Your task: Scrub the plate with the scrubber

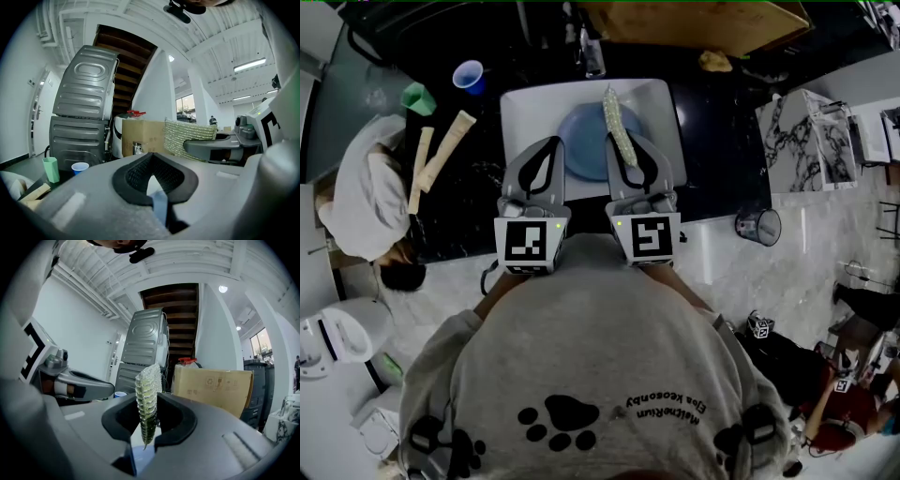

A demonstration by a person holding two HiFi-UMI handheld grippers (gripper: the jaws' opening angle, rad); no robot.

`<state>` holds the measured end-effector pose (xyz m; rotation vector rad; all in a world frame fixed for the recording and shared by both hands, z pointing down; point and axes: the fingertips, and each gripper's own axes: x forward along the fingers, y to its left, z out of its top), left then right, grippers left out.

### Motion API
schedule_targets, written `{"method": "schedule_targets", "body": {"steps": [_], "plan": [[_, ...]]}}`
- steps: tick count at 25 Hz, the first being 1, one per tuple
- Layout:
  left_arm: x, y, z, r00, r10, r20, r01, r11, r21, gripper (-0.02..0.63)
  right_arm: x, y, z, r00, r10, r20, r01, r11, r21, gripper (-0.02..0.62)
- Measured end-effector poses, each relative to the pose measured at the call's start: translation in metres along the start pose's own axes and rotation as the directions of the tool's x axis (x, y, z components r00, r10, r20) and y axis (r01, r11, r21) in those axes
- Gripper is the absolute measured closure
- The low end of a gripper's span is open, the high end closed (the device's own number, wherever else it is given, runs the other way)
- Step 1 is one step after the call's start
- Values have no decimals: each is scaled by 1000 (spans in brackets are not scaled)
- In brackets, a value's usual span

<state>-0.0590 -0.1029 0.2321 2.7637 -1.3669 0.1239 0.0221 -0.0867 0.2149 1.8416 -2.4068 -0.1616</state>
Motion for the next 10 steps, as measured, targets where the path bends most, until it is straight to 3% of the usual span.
{"method": "schedule_targets", "body": {"steps": [10], "plan": [[4, 2, -2, 1000, -16, 1, 16, 1000, -15, 603, -1, 0, -4, 1000, 7, -28, -8, 1000, -16, 526]]}}
